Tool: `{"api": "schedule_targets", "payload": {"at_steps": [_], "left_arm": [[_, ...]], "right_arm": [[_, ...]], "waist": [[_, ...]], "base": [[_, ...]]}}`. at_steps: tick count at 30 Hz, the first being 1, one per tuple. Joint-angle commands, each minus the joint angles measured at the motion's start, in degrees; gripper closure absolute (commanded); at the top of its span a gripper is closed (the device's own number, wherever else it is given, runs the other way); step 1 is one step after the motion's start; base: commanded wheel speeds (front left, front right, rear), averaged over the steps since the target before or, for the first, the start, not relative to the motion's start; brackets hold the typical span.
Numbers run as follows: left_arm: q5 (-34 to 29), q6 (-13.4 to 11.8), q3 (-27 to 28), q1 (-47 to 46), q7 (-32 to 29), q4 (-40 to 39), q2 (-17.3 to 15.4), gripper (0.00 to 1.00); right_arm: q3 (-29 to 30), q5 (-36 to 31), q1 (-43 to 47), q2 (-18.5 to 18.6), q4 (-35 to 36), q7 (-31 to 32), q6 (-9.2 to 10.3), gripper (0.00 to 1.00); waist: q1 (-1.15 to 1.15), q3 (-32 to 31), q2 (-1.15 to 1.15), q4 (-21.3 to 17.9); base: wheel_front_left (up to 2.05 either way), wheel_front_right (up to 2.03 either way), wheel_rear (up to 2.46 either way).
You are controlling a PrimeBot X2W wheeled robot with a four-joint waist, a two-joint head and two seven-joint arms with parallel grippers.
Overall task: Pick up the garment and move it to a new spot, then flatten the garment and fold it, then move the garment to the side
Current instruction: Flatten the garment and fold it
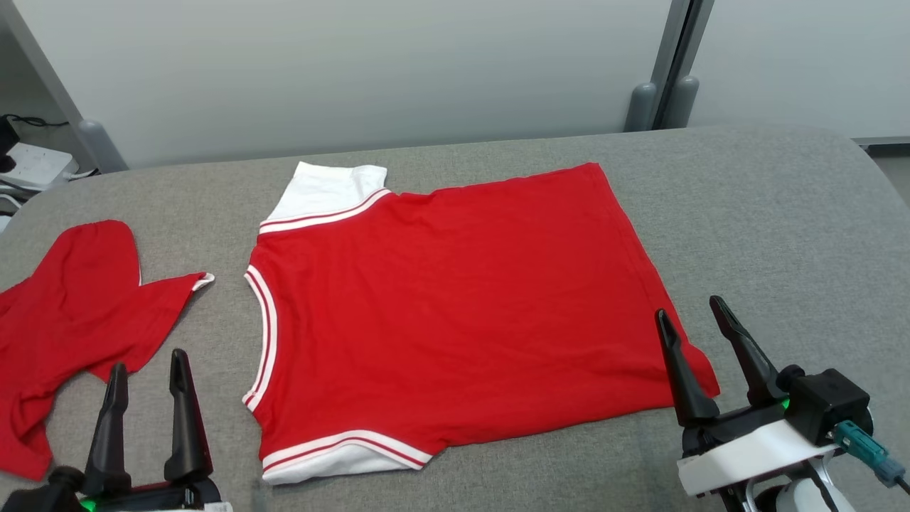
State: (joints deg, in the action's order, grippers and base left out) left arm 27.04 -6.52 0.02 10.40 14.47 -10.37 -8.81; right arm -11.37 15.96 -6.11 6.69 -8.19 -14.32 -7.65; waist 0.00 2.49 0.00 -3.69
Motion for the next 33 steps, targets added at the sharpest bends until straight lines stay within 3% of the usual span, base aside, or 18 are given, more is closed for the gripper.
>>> {"api": "schedule_targets", "payload": {"at_steps": [1, 5, 9, 26, 33], "left_arm": [[-2.35, 1.26, 2.98, -0.56, 0.51, -1.23, 1.05, 0.00], [-6.27, 4.33, 5.11, 0.96, 0.52, -1.85, 4.69, 0.00], [-8.71, 6.10, 5.18, 2.46, 0.52, -0.93, 5.73, 0.00], [-7.57, 5.01, 3.34, 2.96, 0.52, 1.08, 5.92, 0.00], [-8.83, 7.21, -0.28, 4.63, 0.52, 9.47, 5.92, 0.00]], "right_arm": [[-1.10, -0.69, 0.14, 0.18, 2.59, -0.67, 0.16, 0.00], [-1.06, -0.19, 2.62, -0.11, 4.15, -0.67, 0.16, 0.00], [-1.07, 0.88, 4.40, 0.05, 4.18, -0.67, 0.16, 0.00], [-1.28, 1.84, 4.89, -0.53, 3.21, -0.67, 0.16, 0.00], [-1.74, 1.95, 4.65, -0.13, 2.70, -0.68, 0.16, 0.00]], "waist": [[0.00, -0.55, 0.00, -0.58], [0.00, -0.94, 0.00, -1.21], [0.00, -1.39, 0.00, -1.61], [0.00, -1.25, 0.00, -1.82], [0.00, -0.80, 0.00, -1.61]], "base": [[0.00, 0.00, 0.00], [0.00, 0.00, 0.00], [0.00, 0.00, 0.00], [0.00, 0.00, 0.00], [0.00, 0.00, 0.00]]}}
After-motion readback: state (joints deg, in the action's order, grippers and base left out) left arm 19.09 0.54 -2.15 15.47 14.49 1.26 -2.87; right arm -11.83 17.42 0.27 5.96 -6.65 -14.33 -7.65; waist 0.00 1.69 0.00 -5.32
